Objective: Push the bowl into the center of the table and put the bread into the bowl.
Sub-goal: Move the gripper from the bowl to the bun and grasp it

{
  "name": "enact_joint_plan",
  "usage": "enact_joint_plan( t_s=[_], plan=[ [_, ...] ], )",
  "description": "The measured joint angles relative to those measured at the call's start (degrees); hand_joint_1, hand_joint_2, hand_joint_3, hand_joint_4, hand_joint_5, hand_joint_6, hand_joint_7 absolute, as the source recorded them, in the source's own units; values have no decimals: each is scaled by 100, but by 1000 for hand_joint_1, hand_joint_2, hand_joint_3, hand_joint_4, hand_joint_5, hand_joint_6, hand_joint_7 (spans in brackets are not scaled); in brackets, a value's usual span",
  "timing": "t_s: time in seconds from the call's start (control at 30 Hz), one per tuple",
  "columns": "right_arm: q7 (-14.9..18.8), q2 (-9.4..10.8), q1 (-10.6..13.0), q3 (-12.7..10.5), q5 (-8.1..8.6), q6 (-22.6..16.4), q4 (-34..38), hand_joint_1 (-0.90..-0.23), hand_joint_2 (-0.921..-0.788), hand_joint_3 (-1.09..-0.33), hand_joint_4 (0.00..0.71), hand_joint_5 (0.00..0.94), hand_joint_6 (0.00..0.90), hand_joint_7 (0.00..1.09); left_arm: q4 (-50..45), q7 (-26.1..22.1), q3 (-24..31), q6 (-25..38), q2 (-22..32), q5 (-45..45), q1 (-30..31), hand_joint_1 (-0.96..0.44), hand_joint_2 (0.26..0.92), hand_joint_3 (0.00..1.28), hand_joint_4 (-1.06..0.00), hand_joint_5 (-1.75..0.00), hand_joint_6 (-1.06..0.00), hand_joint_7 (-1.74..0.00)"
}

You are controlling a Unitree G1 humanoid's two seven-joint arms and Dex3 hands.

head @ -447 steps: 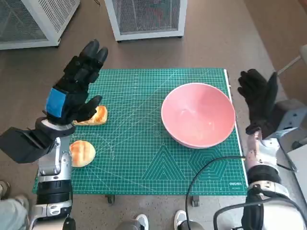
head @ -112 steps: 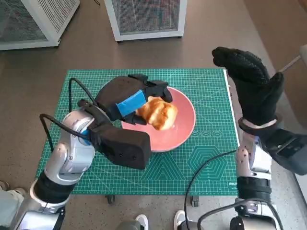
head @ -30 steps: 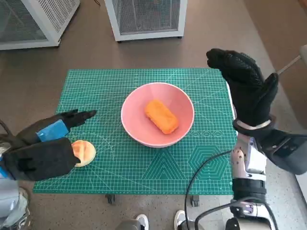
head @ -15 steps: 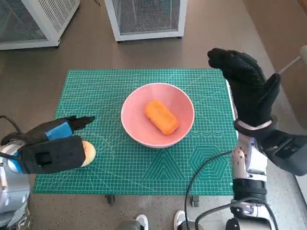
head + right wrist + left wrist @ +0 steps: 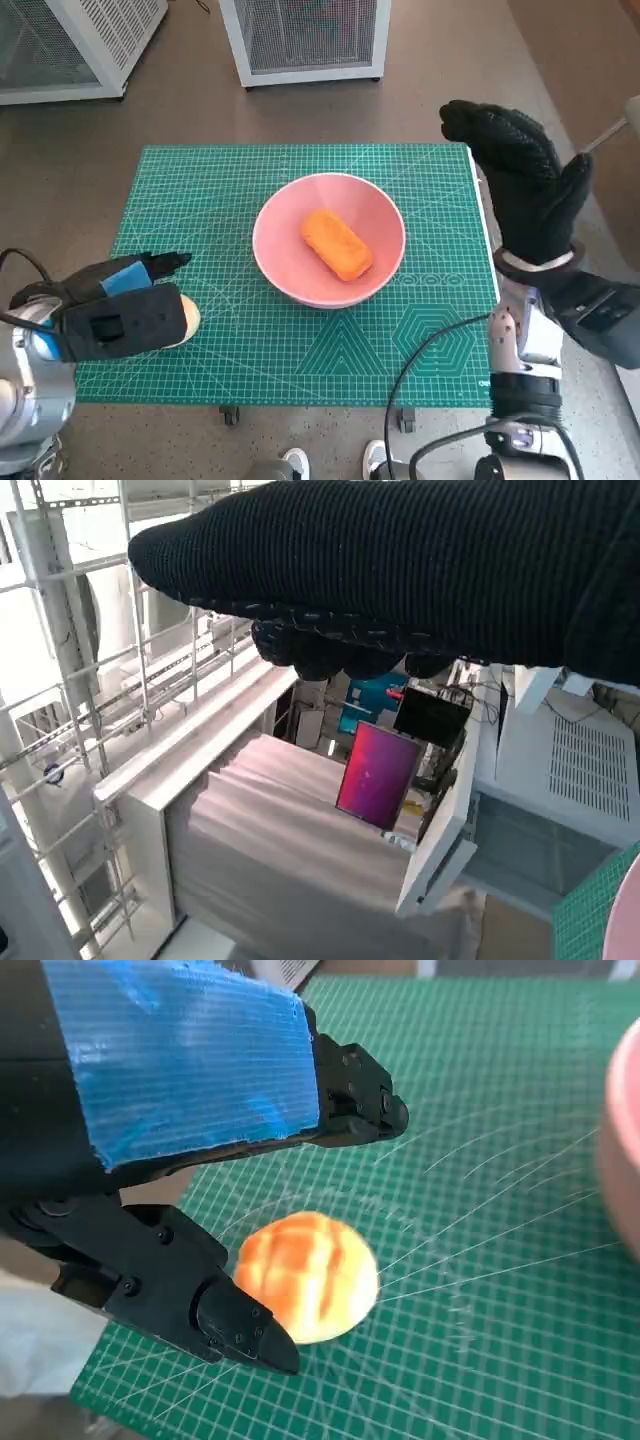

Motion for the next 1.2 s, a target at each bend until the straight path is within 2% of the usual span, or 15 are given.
enact_joint_plan(
  t_s=[0.23, 0.83, 0.9, 0.97, 1.03, 1.1, 1.2],
  plan=[
    [0, -7, 0, 4, -6, -12, 0, -660, -921, -750, 203, 1, 125, 240, 281, 76, -250, -8, -99, 222, -7, -216, 736, 6, -239, -24, -420, -40],
    [0, -23, 0, 10, -5, -11, -1, -656, -921, -749, 204, 1, 136, 229, 1103, 385, -659, -27, -579, 720, -106, -62, 764, 12, -663, -111, -678, -90],
    [0, -22, 1, 14, -4, -11, -4, -655, -921, -750, 204, 1, 137, 227, 1169, 457, -660, -80, -609, 748, -110, -19, 783, 13, -691, -284, -726, -154],
    [0, -22, 1, 20, -4, -8, -14, -655, -921, -750, 204, 1, 137, 226, 1273, 572, -660, -165, -632, 788, -118, 21, 805, 13, -660, -587, -740, -296],
    [0, -23, 1, 22, -4, -7, -24, -655, -921, -750, 204, 1, 137, 225, 1363, 678, -659, -232, -653, 816, -119, 26, 834, 20, -659, -796, -704, -521],
    [0, -25, 1, 21, -3, 0, -35, -655, -921, -750, 204, 1, 138, 224, 1464, 818, -656, -330, -688, 839, -120, 11, 885, 37, -689, -1051, -675, -833],
    [0, -27, 1, 21, -2, 14, -48, -655, -921, -749, 204, 1, 140, 223, 1607, 1045, -647, -478, -752, 868, -122, 5, 906, 44, -694, -1154, -677, -995]
  ],
)
